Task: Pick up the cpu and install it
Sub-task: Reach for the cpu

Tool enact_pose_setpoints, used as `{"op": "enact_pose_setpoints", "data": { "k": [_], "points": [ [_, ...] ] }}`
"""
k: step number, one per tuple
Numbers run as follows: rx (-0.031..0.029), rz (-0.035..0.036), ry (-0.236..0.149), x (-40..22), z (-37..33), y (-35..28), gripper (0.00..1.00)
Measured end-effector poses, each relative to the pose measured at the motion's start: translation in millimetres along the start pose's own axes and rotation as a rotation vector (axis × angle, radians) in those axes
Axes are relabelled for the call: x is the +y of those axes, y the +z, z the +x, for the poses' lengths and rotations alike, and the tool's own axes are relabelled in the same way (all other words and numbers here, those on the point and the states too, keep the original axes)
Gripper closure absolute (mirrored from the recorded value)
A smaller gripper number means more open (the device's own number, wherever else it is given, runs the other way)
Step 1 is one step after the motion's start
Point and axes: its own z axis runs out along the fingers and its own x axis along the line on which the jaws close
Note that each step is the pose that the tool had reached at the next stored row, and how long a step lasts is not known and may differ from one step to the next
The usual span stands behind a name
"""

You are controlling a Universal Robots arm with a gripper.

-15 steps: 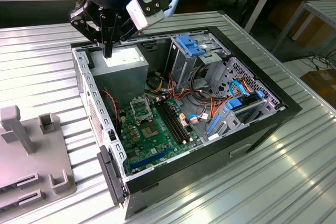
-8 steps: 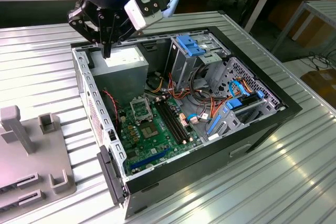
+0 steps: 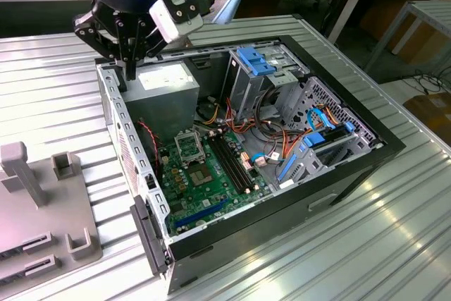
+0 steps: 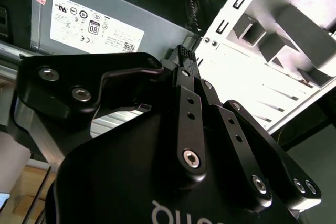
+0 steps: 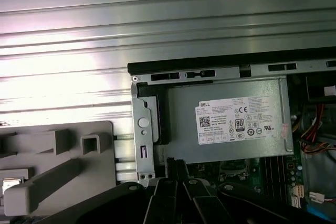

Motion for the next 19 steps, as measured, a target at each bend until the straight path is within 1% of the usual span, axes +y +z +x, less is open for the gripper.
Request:
{"op": "enact_pose_setpoints", "data": {
  "k": [7, 19],
  "points": [
    [0.0001, 0.0, 0.0, -1.0, 12.2, 0.6, 0.89],
    [0.0003, 0.0, 0.0, -2.2, 27.3, 1.4, 0.89]
  ]
}}
